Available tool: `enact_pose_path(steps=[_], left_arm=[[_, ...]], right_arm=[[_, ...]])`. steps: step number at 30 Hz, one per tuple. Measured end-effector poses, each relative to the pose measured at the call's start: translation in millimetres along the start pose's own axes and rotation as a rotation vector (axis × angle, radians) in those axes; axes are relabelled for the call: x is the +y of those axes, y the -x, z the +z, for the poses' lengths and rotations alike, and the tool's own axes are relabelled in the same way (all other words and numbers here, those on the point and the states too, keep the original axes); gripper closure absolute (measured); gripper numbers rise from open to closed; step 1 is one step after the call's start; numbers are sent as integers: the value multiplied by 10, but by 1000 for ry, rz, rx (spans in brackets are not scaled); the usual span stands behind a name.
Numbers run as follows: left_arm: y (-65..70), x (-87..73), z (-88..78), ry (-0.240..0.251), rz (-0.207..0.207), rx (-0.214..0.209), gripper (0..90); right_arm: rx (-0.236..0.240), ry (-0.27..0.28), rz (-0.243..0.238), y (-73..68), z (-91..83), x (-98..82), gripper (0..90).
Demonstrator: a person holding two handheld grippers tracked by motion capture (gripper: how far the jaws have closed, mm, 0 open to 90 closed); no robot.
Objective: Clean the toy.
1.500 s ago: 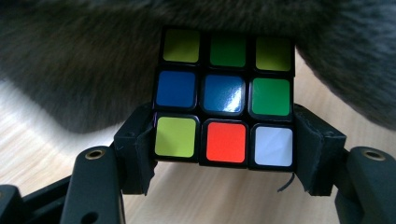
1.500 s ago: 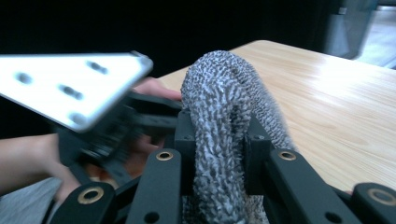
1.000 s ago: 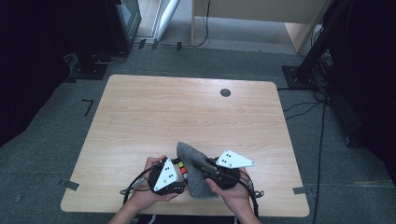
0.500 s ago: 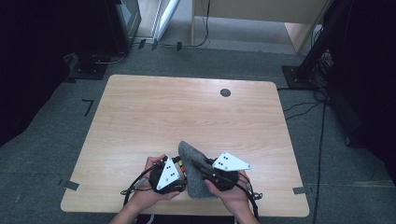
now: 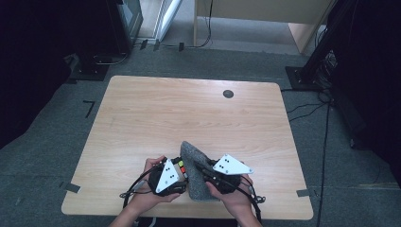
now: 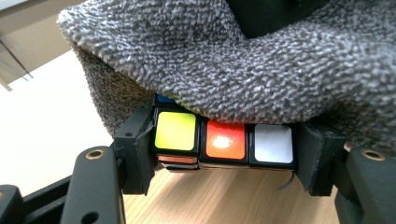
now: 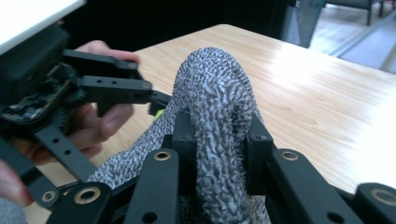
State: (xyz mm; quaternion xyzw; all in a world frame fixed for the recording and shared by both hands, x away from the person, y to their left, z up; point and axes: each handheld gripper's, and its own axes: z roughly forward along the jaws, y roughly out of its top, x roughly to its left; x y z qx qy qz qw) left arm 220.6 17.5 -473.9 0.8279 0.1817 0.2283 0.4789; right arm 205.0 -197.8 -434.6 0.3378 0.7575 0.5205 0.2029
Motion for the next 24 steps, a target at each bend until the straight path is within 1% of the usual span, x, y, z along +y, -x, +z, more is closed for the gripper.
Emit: enact_pose_path(steps=[1,2,3,4,5,6,8,10,11,12,13,14,15,16,17,18,19,20,22,23,24], left_arm=[[3,5,0,2,-7,-3,345],[10,10,-3,1,-5,3,345],[3,14,-14,1,0,6,345],[-5,20,-27,5,-7,2,345],[-7,27,-39,11,-12,1,345],[-8,38,-46,12,-9,4,345],[-7,44,-33,-3,-2,15,345],[-4,24,-22,-7,-6,12,345],[-5,13,-19,-9,-5,13,345],[-8,9,-22,-9,-7,12,345],[-11,10,-29,-4,-12,9,345],[-13,15,-34,-1,-13,10,345],[-11,23,-38,-5,-12,12,345],[-6,19,-33,-15,0,21,345],[-4,13,-31,-19,6,23,345],[-5,8,-33,-19,11,23,345],[-6,11,-36,-14,3,22,345],[-12,21,-42,-12,0,25,345],[-14,30,-43,-16,7,33,345],[-14,25,-46,-13,6,28,345],[-13,20,-51,-6,4,23,345]], right_arm=[[-3,-3,-22,-27,12,-2,730],[13,-5,-38,-67,25,-5,728],[2,3,-69,-116,27,-4,728],[-3,6,-103,-148,21,4,729],[0,5,-123,-150,9,17,729],[-2,7,-123,-129,-4,29,729],[-34,9,-106,-62,-17,31,730],[-44,3,-64,-31,-7,16,730],[-54,-8,-79,-50,1,12,730],[-69,-17,-110,-75,13,14,729],[-72,-17,-112,-92,15,15,730],[-65,-11,-111,-115,14,17,729],[-45,-10,-125,-151,22,19,726],[-37,-11,-149,-210,38,15,714],[-56,-19,-213,-270,49,9,713],[-52,-30,-240,-287,54,8,713],[-60,-42,-258,-275,55,9,714],[-71,-41,-245,-246,51,11,713],[-84,-26,-178,-128,23,17,714],[-97,-25,-152,-86,5,21,716],[-113,-27,-143,-71,-11,26,717]])
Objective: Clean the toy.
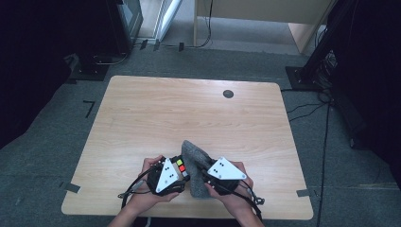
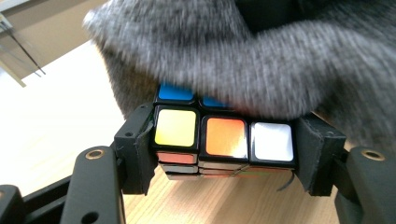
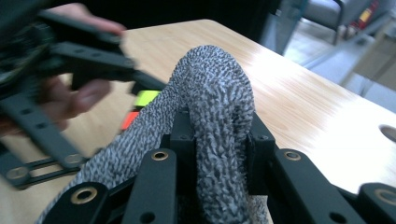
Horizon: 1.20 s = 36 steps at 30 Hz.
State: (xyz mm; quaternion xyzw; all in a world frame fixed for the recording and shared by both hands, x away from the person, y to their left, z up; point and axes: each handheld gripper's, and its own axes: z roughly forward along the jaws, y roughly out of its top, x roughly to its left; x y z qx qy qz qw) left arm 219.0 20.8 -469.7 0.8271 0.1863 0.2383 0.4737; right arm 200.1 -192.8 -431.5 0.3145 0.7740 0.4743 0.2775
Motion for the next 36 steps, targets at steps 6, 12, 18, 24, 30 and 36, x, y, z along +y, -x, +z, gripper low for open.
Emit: enact_pose_path(steps=[6,12,18,24,30,36], left_arm=[[-2,27,-44,25,8,7,345],[-55,2,-97,68,-15,-5,345],[-23,-1,-51,42,16,0,345],[25,34,-82,48,47,8,345],[-85,1,-106,90,-33,-42,345],[-119,14,-177,149,-72,-107,345]], right_arm=[[49,11,-137,-258,-18,67,712],[-80,-15,32,168,-94,32,718],[121,126,69,144,-215,109,717],[139,28,-57,-69,-76,97,717],[30,49,132,302,-156,-1,713],[253,110,219,274,-100,-15,715]])
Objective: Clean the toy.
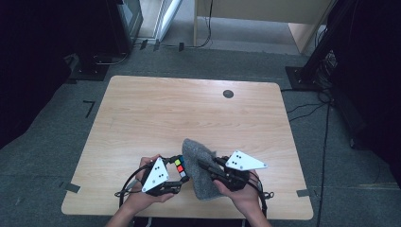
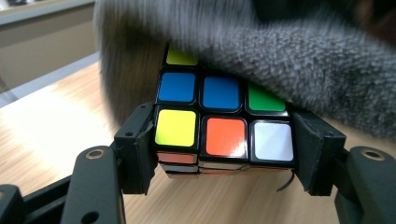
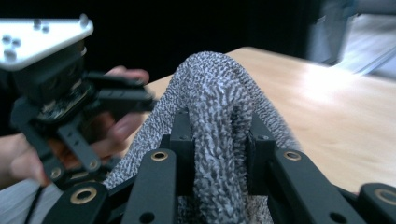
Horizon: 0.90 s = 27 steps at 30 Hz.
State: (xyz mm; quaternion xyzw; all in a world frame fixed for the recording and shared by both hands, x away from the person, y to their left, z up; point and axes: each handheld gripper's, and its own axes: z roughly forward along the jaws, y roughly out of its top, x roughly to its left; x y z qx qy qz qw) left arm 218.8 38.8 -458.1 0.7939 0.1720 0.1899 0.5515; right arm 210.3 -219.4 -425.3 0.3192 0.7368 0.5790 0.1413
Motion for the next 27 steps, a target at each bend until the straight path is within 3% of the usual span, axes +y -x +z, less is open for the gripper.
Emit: enact_pose_path(steps=[1,3,5,6,8,11,12,14,16,17,19,20,22,25,27], left_arm=[[-5,2,-9,0,5,7,345],[-27,-1,-27,14,-13,3,345],[-52,10,-39,38,-38,0,345],[-54,15,-38,36,-33,7,345],[-38,0,-20,11,-9,18,345],[-1,-22,16,-7,6,10,345],[7,-12,15,4,-3,2,345],[10,19,3,12,-11,-1,345],[8,5,6,-5,5,15,345],[-5,-13,1,4,-8,7,345],[-39,-10,-20,32,-43,-2,345],[-40,-5,-22,30,-35,4,345],[-37,-8,-19,26,-26,-2,345],[-28,-9,-11,37,-41,-25,345],[-40,16,-37,58,-63,-44,345]], right_arm=[[-13,-10,1,13,31,-32,716],[-32,-70,55,103,67,-85,718],[-101,-130,44,160,67,-121,720],[-104,-123,49,170,50,-122,720],[-60,-49,72,144,-11,-62,720],[20,55,25,-9,-82,73,718],[38,59,11,-52,-81,95,717],[33,12,-6,-78,-30,75,716],[49,31,52,0,-8,4,716],[34,10,72,42,-1,-17,722],[-86,-72,22,86,6,-38,724],[-85,-70,36,112,-5,-46,723],[-33,-20,81,126,-37,-31,723],[43,63,73,44,-77,31,723],[46,42,51,-1,-44,35,723]])
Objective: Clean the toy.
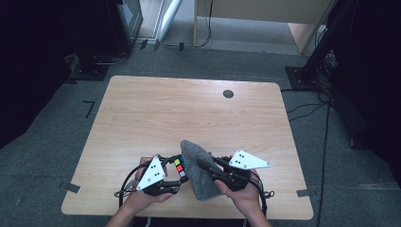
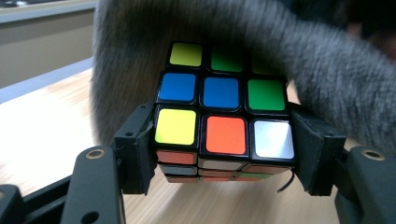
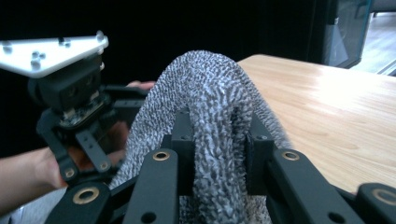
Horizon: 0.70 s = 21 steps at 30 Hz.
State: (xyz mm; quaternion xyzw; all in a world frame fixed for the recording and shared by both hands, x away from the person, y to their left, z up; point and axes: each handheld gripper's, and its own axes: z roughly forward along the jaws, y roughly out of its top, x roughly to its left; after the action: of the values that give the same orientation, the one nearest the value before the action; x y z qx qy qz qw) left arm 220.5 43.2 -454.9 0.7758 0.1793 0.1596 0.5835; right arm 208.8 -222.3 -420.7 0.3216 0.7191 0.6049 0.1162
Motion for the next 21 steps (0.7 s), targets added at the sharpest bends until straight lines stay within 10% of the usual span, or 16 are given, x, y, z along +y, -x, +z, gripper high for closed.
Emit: enact_pose_path(steps=[5,12,17,21], left_arm=[[-96,9,-76,43,-61,-5,345],[-97,10,-62,39,-70,-32,345],[-188,17,-135,96,-146,-34,345],[-266,18,-184,159,-236,-56,345]], right_arm=[[-140,-117,-8,132,67,-127,726],[23,40,13,6,-13,-9,721],[-96,-68,45,168,50,-130,726],[-54,-13,136,236,46,-196,727]])
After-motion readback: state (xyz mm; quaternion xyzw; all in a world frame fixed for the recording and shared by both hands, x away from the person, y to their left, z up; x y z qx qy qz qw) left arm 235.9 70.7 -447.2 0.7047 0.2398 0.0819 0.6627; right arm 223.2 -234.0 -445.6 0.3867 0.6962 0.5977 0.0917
